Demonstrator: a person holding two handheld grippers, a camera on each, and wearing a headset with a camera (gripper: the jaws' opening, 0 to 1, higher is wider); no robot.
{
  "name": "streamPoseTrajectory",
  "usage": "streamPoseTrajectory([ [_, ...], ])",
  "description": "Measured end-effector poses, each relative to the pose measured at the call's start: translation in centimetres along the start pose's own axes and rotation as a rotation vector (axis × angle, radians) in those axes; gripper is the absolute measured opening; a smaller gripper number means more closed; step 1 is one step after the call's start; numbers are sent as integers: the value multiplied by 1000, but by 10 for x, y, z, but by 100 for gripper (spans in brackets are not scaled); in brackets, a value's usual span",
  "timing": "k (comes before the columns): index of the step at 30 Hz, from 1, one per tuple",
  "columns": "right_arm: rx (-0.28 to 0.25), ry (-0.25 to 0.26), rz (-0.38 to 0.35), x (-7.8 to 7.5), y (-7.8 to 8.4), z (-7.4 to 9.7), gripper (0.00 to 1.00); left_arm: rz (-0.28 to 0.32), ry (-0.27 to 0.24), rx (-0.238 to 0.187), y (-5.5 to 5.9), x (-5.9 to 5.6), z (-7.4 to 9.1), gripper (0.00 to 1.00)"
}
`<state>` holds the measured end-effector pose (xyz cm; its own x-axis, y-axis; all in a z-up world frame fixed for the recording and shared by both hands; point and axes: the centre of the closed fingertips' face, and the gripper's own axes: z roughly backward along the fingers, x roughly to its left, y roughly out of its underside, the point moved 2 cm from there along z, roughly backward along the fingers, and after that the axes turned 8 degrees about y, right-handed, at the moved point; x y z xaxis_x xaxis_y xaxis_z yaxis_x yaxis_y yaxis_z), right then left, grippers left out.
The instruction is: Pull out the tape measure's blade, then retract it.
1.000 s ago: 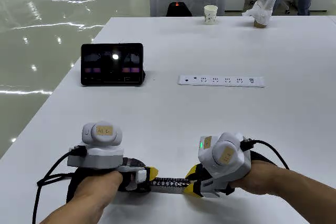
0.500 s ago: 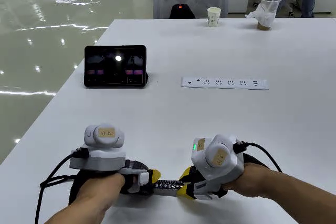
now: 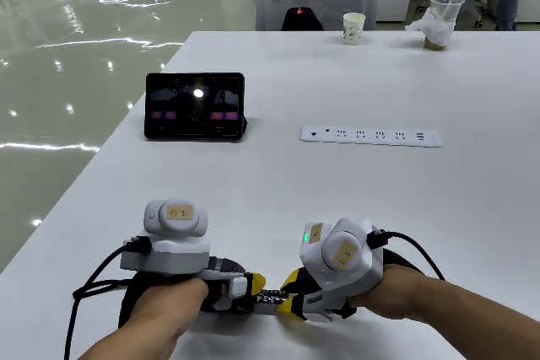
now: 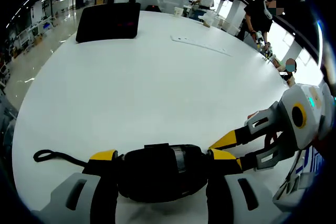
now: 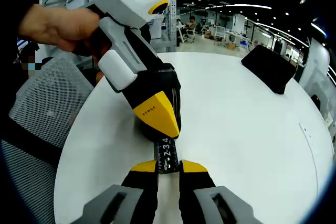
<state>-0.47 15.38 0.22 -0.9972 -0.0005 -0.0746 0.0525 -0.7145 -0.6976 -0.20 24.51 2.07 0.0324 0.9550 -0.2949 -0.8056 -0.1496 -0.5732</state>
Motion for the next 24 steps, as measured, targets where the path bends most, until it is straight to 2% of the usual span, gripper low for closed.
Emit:
streamPoseTrajectory([
  [18,-40,-9,-30,3,-18,-18,12,13,-7,-2,0,0,0,64],
  [24,-42,-8,-37,3,-16,-18,12,12,-8,-3,0,0,-1,64],
])
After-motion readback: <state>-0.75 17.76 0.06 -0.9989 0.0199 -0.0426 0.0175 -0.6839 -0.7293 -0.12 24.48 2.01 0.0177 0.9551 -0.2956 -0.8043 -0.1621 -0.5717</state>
